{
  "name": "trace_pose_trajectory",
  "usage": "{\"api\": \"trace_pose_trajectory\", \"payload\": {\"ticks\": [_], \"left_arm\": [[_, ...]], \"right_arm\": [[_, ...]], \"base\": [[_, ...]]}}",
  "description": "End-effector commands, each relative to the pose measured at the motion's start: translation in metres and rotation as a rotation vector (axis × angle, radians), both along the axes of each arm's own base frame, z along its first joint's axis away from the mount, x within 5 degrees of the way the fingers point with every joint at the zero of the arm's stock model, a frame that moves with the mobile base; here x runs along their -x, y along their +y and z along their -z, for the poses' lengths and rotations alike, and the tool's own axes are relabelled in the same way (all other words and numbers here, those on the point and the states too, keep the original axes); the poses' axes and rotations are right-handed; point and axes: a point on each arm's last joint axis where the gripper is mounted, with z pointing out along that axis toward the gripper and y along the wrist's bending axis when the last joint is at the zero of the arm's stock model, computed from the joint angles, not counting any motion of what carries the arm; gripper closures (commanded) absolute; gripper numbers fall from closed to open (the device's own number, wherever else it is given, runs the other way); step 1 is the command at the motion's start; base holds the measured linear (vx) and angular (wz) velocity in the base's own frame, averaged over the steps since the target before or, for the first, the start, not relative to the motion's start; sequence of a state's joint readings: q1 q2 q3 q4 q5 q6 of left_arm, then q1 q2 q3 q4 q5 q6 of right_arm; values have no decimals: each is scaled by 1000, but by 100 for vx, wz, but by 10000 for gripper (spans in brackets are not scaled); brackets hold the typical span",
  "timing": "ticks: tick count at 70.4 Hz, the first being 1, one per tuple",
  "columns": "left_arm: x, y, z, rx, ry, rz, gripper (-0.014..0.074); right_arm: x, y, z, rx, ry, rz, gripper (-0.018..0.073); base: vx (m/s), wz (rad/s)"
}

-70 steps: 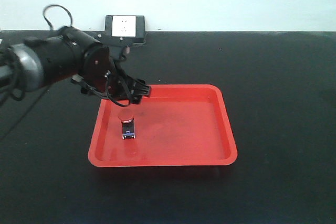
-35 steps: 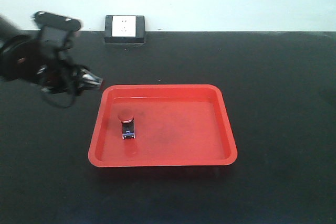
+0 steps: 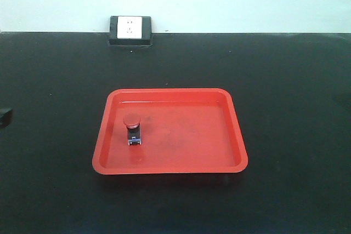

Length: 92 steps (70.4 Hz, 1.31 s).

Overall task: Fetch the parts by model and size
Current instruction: 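Withdraw the open left gripper away from the tray, then move the right gripper with the yellow-capped button over the tray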

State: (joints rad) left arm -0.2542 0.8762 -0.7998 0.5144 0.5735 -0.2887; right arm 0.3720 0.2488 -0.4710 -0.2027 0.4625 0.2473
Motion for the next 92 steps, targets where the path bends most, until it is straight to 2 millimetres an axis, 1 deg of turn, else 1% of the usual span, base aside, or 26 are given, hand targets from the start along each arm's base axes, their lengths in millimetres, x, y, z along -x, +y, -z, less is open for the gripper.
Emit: {"api": "trace_pose_trajectory", "payload": {"ticks": [1,7,14,25,32,39,47,56,67,81,90,92], "left_arm": [[26,5,-13,1,-148,31,603],[52,12,-11,15,-211,30,603],[80,20,0,33,-271,29,603],[117,28,16,77,-375,30,603],[135,32,23,109,-443,33,603],[148,36,29,139,-480,30,603],[156,38,35,126,-496,27,603],[158,40,37,121,-496,21,603],[158,40,37,122,-497,22,603],[158,40,37,121,-497,22,603],[158,40,37,121,-497,22,603],[158,40,37,121,-497,22,603]], "right_arm": [[-2,2,-15,-11,-86,-12,564],[-2,2,-15,-9,-87,-12,564],[-2,2,-15,-9,-87,-12,564],[-2,2,-15,-8,-88,-12,564],[-2,2,-15,-9,-90,-12,564],[-2,2,-15,-9,-90,-12,564],[-2,2,-15,-9,-90,-13,564],[-3,3,-16,-9,-96,-15,564],[-15,8,-19,-8,-107,-29,564],[-47,23,-20,13,-80,-56,564],[-71,33,-31,63,-63,-68,564],[-79,36,-32,81,-49,-70,564]], "base": [[0,0],[0,0],[0,0],[0,0],[0,0],[0,0],[0,0],[0,0],[0,0],[0,0],[0,0],[0,0]]}}
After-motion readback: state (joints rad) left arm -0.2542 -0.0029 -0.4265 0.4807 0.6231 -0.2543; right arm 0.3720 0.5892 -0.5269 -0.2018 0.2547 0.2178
